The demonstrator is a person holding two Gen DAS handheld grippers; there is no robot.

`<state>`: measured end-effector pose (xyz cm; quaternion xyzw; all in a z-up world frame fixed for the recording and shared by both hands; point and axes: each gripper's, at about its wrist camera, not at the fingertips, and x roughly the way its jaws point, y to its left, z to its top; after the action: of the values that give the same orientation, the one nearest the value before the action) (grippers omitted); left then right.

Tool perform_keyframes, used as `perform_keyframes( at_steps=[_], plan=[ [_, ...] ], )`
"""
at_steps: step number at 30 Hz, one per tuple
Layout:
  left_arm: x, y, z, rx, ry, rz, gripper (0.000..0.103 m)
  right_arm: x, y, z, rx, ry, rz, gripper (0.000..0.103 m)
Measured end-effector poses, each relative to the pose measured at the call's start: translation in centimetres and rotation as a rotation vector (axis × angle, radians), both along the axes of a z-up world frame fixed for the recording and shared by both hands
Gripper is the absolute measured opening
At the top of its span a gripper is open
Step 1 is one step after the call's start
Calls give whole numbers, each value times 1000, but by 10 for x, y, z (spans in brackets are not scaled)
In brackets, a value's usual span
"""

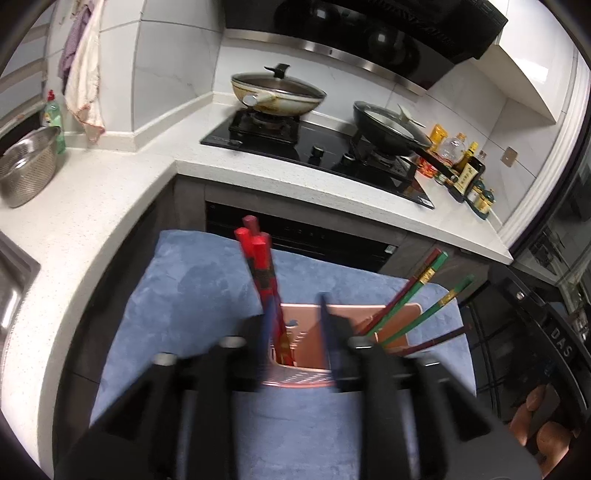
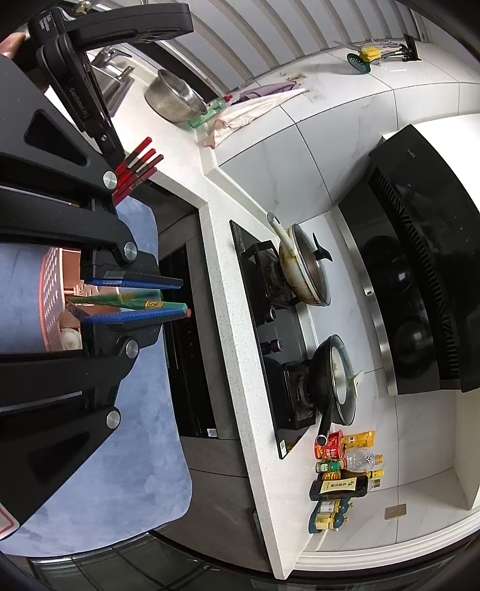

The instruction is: Organize utensils

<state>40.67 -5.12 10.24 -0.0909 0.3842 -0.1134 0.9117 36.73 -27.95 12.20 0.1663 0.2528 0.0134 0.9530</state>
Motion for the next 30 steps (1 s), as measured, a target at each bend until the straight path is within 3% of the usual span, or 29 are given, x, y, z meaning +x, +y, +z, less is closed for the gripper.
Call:
perform_keyframes(
  at_steps=[4, 8, 26, 30],
  plan=[
    [-8, -2, 5, 47, -37, 13, 40, -8, 2, 3, -5, -2, 2, 13],
    [-21, -7, 9, 93, -62, 16, 42, -19, 7, 2, -9, 4, 11, 24],
    [-86, -9, 12, 176, -98, 15, 52, -94, 34, -23, -84, 120, 31, 27],
    [-99, -7, 10, 190, -102, 27, 63, -108, 40, -26, -94, 132, 31, 34]
  ],
)
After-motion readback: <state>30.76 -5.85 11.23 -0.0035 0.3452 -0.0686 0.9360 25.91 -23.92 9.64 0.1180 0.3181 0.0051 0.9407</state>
